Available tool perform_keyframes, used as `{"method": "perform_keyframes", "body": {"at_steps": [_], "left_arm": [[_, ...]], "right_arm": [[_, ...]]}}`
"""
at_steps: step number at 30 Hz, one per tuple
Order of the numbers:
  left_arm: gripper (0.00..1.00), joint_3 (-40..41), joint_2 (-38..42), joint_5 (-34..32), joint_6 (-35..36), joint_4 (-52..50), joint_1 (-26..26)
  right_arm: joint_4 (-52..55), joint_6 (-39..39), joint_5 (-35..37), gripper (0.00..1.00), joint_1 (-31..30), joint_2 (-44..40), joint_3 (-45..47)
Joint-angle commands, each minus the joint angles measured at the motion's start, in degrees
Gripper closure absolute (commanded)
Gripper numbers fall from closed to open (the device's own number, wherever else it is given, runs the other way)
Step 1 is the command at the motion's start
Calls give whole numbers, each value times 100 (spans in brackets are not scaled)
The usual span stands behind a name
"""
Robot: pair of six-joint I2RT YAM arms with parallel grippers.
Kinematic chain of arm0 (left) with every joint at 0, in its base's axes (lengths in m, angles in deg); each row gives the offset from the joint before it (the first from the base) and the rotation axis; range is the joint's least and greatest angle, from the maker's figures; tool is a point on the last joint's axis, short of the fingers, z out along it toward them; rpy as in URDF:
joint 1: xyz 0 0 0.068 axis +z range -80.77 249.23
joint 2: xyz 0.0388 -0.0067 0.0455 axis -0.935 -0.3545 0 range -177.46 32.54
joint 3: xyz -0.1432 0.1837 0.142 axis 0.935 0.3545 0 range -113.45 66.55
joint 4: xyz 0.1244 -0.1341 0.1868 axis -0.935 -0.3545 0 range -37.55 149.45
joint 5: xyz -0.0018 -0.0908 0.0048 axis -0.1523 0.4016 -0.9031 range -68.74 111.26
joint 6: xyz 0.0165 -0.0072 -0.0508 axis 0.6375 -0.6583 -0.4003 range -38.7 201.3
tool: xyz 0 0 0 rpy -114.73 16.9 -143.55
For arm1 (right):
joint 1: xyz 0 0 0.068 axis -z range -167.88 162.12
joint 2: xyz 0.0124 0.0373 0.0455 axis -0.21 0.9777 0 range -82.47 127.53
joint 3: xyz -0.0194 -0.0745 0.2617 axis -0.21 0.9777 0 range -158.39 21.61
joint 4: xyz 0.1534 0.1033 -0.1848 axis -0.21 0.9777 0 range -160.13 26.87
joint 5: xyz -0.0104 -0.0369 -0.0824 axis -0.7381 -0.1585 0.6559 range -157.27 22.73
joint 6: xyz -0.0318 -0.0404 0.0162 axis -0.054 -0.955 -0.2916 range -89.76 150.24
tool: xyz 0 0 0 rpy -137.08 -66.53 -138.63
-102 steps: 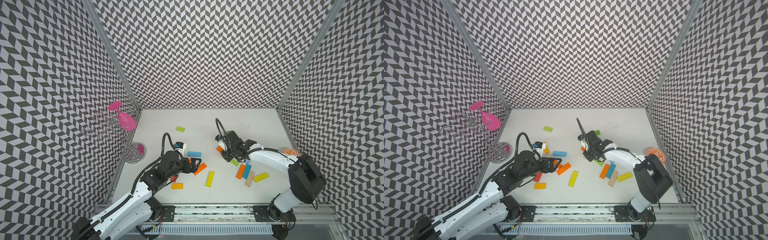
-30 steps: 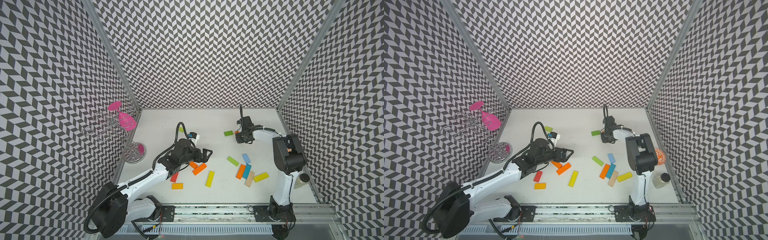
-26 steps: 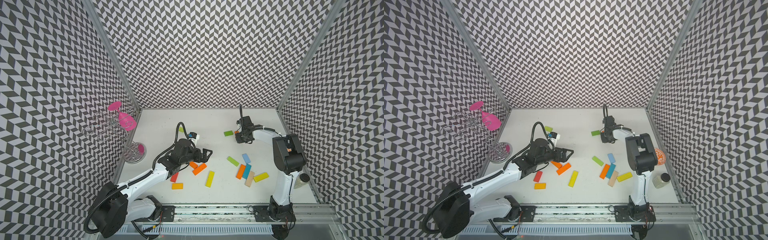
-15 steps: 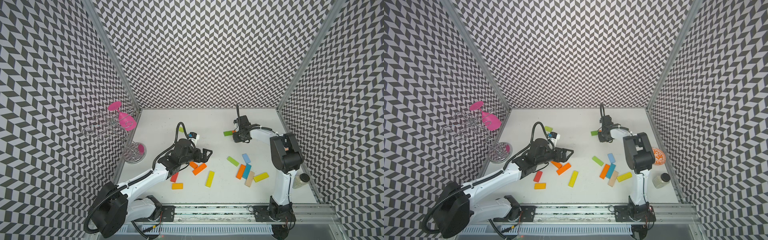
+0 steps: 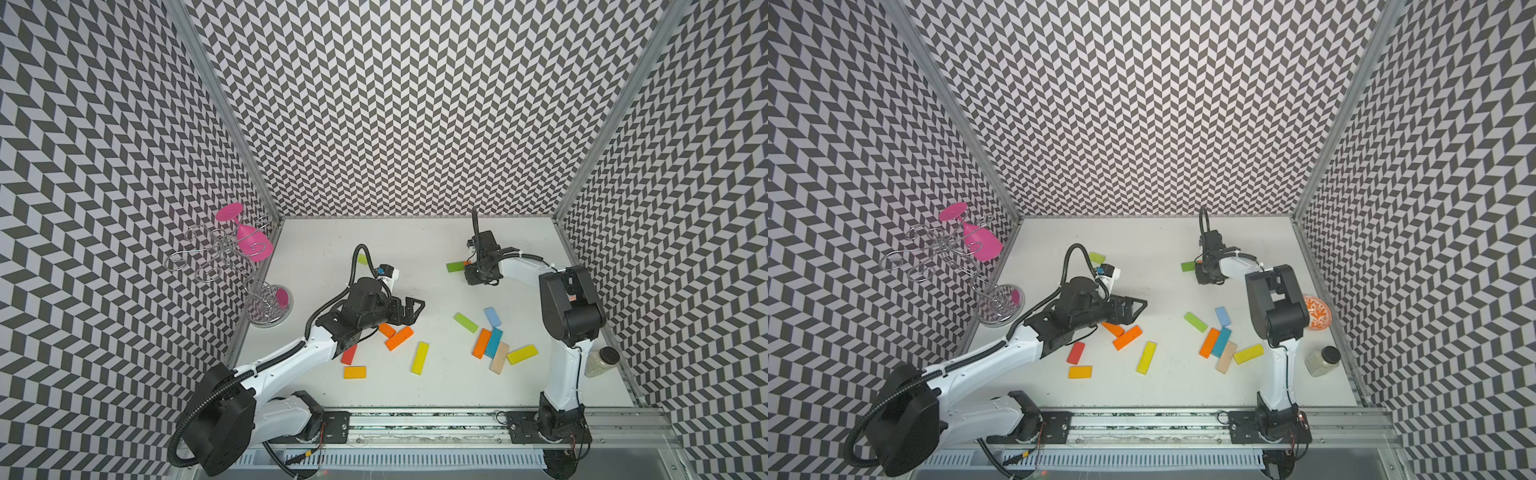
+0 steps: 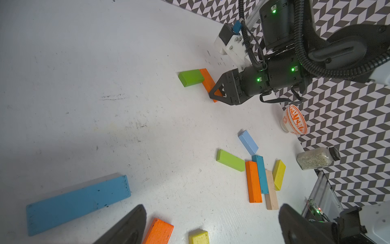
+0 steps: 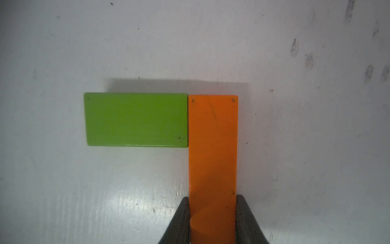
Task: Assemble a giraffe with building blocks
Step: Assemble the building block at the center of the board.
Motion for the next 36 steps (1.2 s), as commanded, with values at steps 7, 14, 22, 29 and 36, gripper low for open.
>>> {"method": "perform_keyframes", "body": {"at_steps": [7,14,22,29,36], "left_arm": [[1,-88,61,-41,3,73,-17],[1,-79,93,-32,3,78,-16],[1,-50,134,-19,-5,89,-17],[1,-42,180,-33,-7,60,-17],[1,-72,214,-42,-2,23,-17]], "right_arm": [[-11,385,-104,76,-91,98,-117],[16,518,-97,76,-165,94,-115],[36,611,-88,74,-273,102,-121],[66,764,-62,63,-290,78,-146],[143,795,-58,47,-334,-42,-181]]}}
